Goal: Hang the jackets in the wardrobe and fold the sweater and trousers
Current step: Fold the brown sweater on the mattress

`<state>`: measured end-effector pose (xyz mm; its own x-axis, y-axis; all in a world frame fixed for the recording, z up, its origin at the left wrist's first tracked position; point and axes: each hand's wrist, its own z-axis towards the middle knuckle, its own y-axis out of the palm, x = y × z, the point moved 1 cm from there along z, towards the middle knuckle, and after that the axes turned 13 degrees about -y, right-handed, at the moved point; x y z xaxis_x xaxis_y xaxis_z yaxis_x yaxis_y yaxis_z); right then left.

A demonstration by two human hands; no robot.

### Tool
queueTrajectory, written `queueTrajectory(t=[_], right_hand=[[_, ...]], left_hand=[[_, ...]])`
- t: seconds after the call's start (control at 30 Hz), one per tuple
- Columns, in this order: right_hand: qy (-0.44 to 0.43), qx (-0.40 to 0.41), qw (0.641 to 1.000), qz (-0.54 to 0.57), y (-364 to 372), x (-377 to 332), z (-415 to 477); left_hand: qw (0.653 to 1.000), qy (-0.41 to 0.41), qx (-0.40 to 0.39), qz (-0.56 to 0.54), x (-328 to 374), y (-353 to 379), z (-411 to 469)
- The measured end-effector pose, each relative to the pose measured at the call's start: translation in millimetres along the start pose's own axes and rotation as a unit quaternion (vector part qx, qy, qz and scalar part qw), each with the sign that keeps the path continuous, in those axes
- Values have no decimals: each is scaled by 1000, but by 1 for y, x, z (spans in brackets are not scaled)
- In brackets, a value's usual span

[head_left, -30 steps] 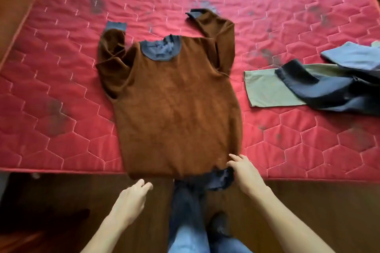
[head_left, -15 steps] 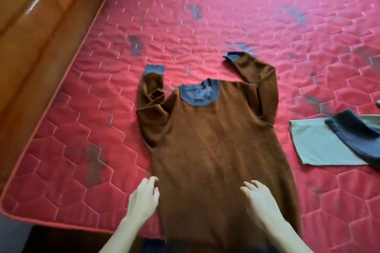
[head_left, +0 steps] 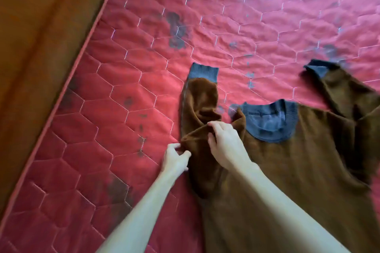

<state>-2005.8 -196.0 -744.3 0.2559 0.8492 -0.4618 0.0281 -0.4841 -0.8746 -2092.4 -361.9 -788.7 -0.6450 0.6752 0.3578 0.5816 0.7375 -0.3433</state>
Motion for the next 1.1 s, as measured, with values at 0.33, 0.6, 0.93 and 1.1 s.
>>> queueTrajectory(t=[0.33,0.6,0.93,1.1], right_hand=[[214,-79,971,71,12,-43,115],[220,133,898,356,-17,-44,105],[230,299,536,755,-115,-6,-15],[293,265,519,758,-109,32,-89]], left_hand=[[977,168,-121,-42,42,33,-14],[967,237,14,96,11,36,-39],[928,278,185,168,-28,13,-79],[918,285,250,117,-61,0,-121]])
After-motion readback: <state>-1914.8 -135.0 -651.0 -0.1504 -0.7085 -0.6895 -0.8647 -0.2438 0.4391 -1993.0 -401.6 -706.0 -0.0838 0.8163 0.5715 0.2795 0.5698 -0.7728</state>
